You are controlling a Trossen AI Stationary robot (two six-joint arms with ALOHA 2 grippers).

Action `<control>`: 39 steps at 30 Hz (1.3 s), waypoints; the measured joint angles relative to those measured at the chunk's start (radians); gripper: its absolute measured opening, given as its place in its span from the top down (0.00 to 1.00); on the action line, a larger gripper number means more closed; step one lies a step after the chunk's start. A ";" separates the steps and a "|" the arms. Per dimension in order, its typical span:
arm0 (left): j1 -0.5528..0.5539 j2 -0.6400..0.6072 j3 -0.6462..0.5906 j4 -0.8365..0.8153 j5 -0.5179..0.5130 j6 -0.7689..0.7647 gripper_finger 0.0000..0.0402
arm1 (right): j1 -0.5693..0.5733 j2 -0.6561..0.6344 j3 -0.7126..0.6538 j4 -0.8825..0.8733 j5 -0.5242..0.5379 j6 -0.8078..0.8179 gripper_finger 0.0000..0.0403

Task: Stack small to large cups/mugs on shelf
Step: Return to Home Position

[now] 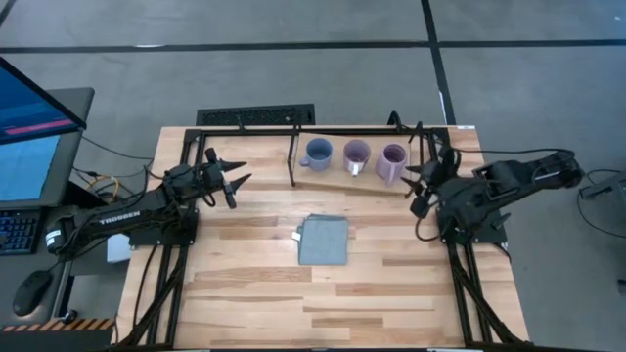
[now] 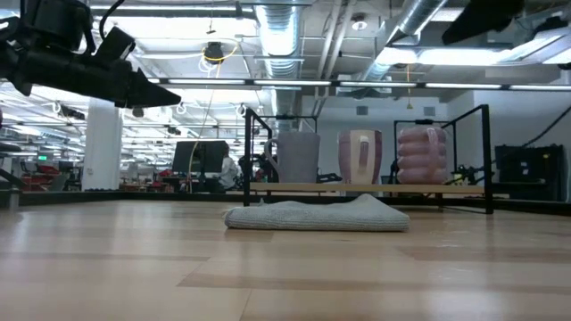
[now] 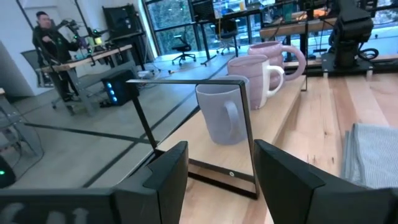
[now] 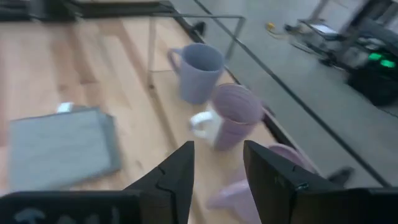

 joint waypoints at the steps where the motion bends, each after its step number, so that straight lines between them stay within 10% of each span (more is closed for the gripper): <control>1: 0.000 0.000 0.000 0.000 -0.001 -0.001 0.57 | 0.000 -0.029 -0.032 0.032 -0.020 -0.015 0.60; 22: 0.061 0.000 0.000 -0.001 -0.016 -0.035 0.57 | 0.000 -0.473 -0.581 0.612 -0.267 -0.121 0.61; 39: 0.061 0.000 0.000 0.004 0.060 -0.034 0.57 | -0.188 -0.223 -0.710 1.145 -0.560 -0.273 0.60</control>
